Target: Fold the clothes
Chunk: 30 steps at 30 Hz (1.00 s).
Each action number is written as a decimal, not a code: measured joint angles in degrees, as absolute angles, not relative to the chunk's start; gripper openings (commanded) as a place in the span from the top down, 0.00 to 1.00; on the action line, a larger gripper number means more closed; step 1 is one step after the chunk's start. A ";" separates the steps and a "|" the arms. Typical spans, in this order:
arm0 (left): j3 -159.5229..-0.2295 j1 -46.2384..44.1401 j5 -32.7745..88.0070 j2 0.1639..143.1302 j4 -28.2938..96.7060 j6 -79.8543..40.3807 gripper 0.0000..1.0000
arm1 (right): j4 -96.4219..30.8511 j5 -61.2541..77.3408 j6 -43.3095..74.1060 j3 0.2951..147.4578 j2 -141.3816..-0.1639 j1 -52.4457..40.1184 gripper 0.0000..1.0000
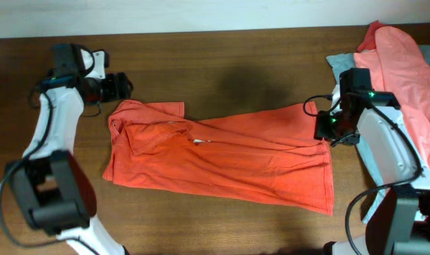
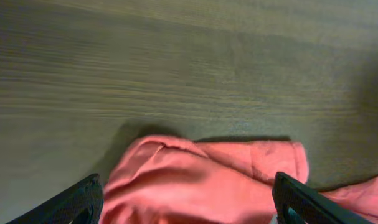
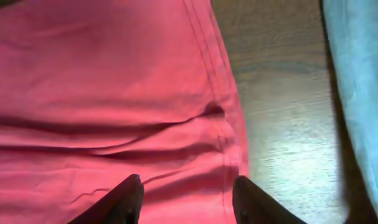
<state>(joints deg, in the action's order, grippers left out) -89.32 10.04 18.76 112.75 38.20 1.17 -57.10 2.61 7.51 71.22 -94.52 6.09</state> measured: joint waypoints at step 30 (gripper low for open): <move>-92.68 9.93 21.19 126.02 34.98 6.46 0.94 | -57.63 2.59 7.51 71.22 -94.54 6.09 0.50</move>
<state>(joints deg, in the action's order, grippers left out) -92.68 9.93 21.19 126.02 34.98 6.46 -57.63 2.59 7.51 71.22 -94.54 6.09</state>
